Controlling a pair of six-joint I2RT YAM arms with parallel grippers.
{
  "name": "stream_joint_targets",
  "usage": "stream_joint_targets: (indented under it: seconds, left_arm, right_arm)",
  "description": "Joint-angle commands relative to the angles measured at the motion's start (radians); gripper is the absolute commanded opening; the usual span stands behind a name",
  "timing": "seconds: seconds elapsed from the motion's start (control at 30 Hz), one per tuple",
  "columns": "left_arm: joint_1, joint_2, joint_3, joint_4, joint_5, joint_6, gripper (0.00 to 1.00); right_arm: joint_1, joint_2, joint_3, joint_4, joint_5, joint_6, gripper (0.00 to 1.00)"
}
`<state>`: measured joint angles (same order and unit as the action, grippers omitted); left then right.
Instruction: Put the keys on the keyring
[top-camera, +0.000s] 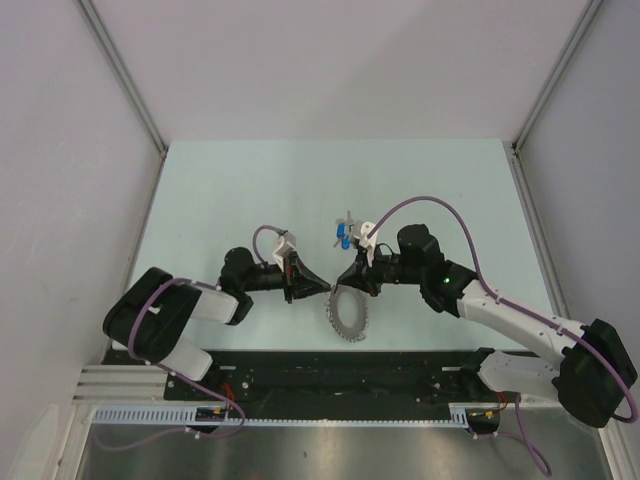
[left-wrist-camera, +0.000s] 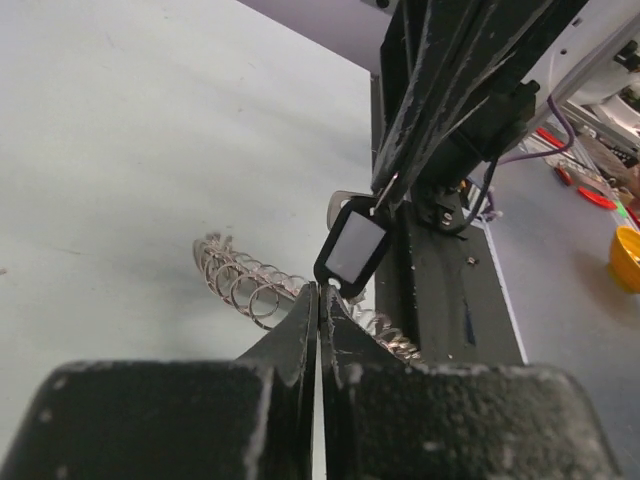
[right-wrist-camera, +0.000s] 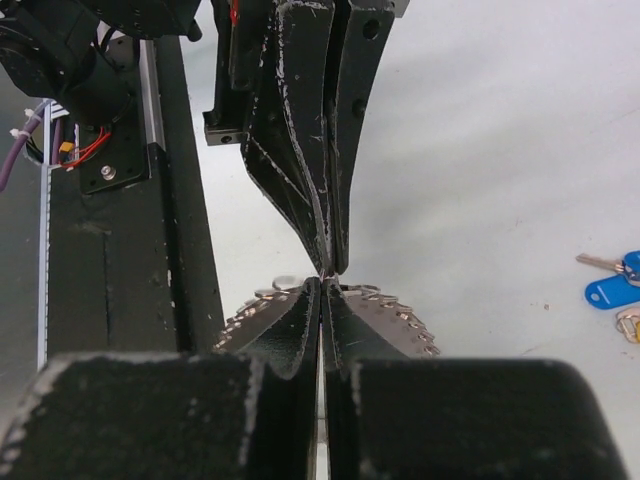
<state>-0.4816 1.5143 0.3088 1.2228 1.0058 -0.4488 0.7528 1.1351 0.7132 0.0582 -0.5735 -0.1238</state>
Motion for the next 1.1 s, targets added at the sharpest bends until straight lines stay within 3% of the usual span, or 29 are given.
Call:
stream_joint_targets:
  seconds: [0.0, 0.57, 1.07]
  left_arm:
    - [-0.015, -0.014, 0.004, 0.504, 0.034, -0.036, 0.0]
    - [0.006, -0.146, 0.004, 0.501, 0.019, -0.018, 0.0]
    - [0.035, -0.114, 0.073, 0.501, 0.142, 0.032, 0.0]
  right_arm:
    - [0.0, -0.029, -0.014, 0.055, 0.001, 0.018, 0.0]
    - [-0.021, -0.035, -0.02, 0.048, -0.035, 0.029, 0.0]
    - [-0.061, -0.026, -0.02, 0.101, -0.146, 0.061, 0.0]
